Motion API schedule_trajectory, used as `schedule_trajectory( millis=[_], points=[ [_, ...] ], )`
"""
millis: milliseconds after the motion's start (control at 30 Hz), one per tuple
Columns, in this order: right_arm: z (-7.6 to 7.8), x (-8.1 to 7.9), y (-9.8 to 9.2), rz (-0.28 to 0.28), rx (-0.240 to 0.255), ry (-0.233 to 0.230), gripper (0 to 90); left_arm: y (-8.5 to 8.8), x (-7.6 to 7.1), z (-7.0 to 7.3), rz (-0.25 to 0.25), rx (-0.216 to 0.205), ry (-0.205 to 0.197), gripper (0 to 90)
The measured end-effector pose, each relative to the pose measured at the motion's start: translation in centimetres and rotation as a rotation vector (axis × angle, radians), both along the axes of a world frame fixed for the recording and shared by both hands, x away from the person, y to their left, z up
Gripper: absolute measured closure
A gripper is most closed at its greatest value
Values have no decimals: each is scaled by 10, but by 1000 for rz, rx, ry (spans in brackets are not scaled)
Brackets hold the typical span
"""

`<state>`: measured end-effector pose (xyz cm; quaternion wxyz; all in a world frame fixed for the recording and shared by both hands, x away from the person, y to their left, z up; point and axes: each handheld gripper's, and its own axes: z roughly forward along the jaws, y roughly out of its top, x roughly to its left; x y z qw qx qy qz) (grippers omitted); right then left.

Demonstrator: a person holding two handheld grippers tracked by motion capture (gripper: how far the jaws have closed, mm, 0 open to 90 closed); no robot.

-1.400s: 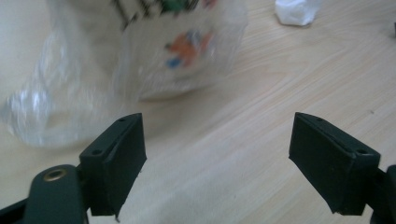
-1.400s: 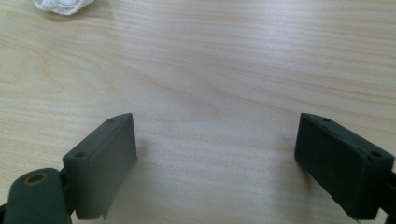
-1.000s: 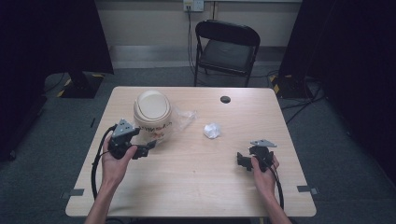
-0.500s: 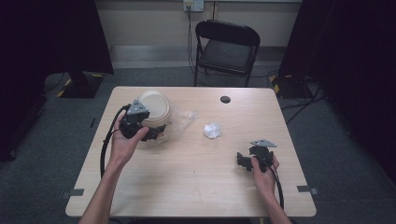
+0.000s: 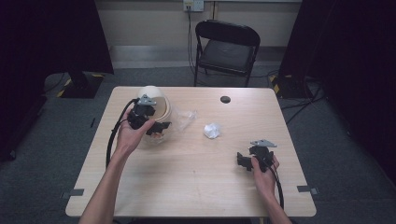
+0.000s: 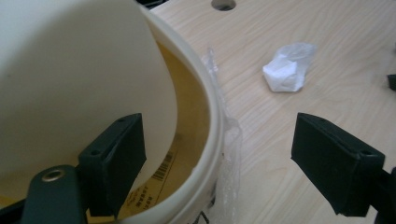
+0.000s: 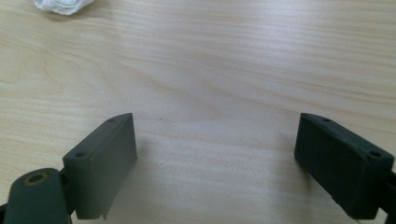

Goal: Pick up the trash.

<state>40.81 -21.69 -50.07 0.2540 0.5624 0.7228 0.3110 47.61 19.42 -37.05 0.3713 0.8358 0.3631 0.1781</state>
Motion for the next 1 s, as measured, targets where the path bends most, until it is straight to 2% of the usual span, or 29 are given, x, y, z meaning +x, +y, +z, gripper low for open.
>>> schedule_trajectory(
  millis=[67, 100, 133, 167, 233, 333, 367, 433, 567, 600, 700, 733, 833, 867, 900, 933, 1000],
  points=[
    [0, 0, 0, 0, 0, 0, 117, -3, 2, -4, -3, 0, 13, 179],
    [0, 0, 0, 0, 0, 0, 117, -5, 3, -6, -3, 21, 18, 179],
    [0, 0, 0, 0, 0, 0, 117, -5, 3, -6, -3, 21, 18, 180],
    [0, 0, 0, 0, 0, 0, 117, -8, 5, -9, 11, 49, 18, 180],
    [0, 0, 0, -1, 1, 0, 117, -8, 7, -9, 7, 50, 20, 182],
    [0, 0, 0, 0, 0, 0, 117, -10, 10, -10, 37, 51, 13, 181],
    [0, 0, 0, 0, 0, 0, 117, -9, 11, -10, 29, 68, 8, 181],
    [0, 0, 0, 1, 0, 1, 116, -14, 14, -11, 60, 81, -4, 177],
    [0, 0, 0, 1, 1, 1, 117, -13, 15, -11, 61, 98, -9, 196],
    [0, 0, 0, -1, 2, 1, 117, -12, 15, -12, 75, 96, -17, 196],
    [0, 0, 0, 0, 1, 0, 117, -10, 13, -13, 77, 97, -26, 205],
    [0, 0, 0, 0, 1, 0, 117, -9, 10, -12, 83, 71, -27, 198],
    [0, 0, 0, -1, 1, 0, 117, -8, 7, -11, 91, 58, -43, 189],
    [0, 0, 0, -1, 1, 0, 117, -8, 4, -10, 101, 53, -53, 189],
    [0, 0, 0, 1, 1, 1, 117, -9, -3, -7, 103, 35, -89, 189],
    [0, 0, 0, 0, 1, 1, 117, -9, -7, -4, 104, 21, -96, 189],
    [0, 0, 0, 2, 0, 1, 117, -14, -14, 2, 82, -6, -125, 188]
  ],
)
